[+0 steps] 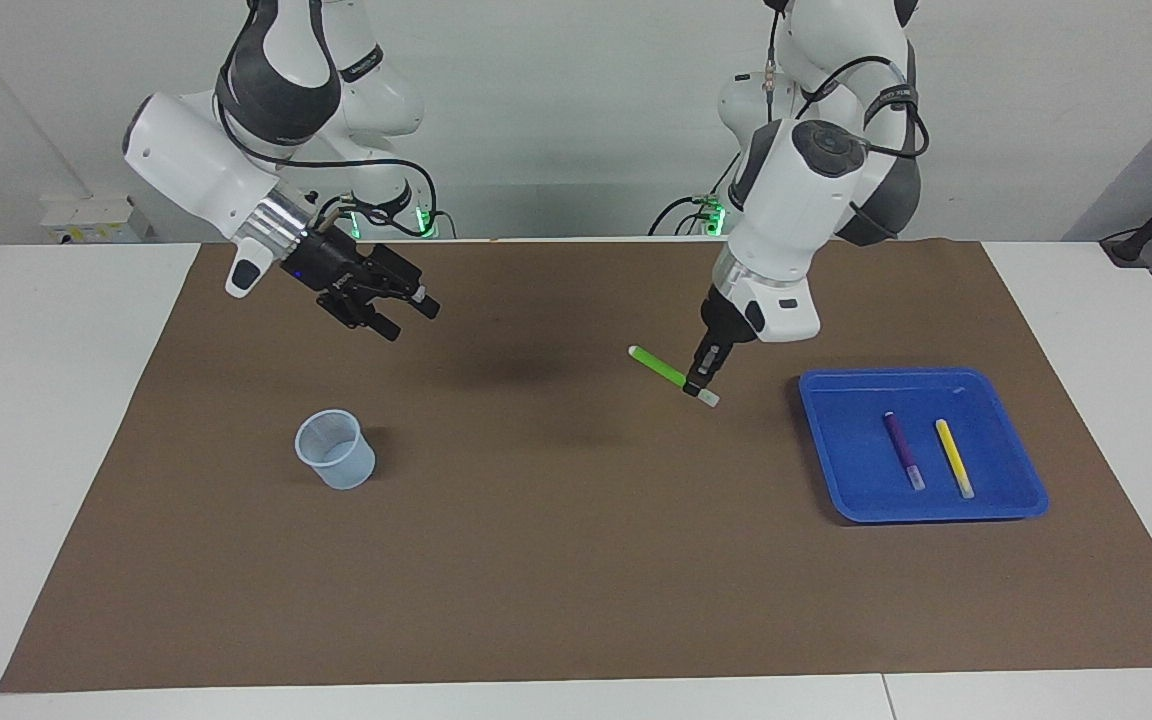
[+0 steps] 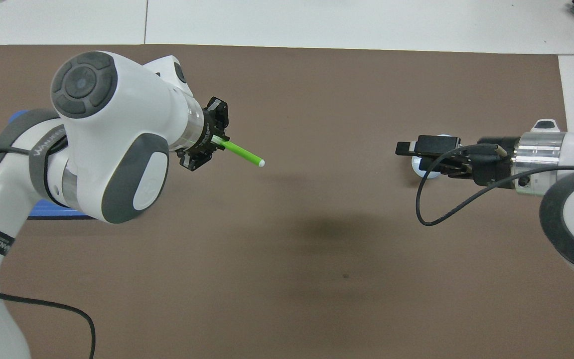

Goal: Transfer and insert pens with both arms
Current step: 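Lift the green pen with the left gripper while the right gripper approaches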

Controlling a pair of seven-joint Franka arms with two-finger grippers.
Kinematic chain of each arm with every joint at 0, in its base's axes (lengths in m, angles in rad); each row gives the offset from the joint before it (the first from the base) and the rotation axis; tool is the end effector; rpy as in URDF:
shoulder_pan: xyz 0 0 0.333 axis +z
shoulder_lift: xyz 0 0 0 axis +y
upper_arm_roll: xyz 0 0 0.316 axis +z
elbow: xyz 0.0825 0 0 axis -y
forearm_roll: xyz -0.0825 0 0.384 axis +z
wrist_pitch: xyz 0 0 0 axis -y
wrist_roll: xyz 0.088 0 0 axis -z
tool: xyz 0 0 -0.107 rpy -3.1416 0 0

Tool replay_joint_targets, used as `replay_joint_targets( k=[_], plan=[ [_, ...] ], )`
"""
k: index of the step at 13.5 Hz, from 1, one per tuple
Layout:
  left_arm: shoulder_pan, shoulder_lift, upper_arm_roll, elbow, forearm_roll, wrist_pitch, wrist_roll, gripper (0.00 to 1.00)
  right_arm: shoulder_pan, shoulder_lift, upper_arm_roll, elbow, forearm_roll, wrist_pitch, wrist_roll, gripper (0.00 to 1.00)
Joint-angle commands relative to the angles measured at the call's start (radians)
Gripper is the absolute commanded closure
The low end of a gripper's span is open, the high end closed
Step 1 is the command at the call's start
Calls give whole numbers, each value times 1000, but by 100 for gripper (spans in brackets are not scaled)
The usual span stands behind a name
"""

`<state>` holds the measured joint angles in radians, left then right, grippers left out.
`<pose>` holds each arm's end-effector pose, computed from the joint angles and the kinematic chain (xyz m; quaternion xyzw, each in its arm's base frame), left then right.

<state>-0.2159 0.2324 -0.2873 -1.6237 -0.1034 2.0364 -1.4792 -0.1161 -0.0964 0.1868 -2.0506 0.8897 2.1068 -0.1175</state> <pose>0.5736 -0.3038 0.5094 0.8643 0.4876 -0.0156 0.1227 0.5446 0.0779 0.5105 -0.9174 0.1053 -0.0787 0.3757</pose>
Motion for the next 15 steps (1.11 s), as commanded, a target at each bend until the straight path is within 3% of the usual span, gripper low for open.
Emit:
replay_joint_targets(
  k=[1,3,7,12,15],
  plan=[
    [-5,-24,-44,-1,-10,-16,-165,100,59,21,2,-10,49,102,-83,0],
    [-5,-25,-65,1,-10,-13,-255,100,134,32,0,-22,49,188,-83,0],
    [-31,-31,-90,-2,-9,42,-504,100,145,29,2,-33,49,193,-114,0],
    [-68,-36,-92,-36,-7,165,-587,100,220,35,2,-23,49,257,-82,0],
    [-91,-48,-92,-85,-7,253,-618,100,231,35,2,-19,49,257,-80,7]
  ],
)
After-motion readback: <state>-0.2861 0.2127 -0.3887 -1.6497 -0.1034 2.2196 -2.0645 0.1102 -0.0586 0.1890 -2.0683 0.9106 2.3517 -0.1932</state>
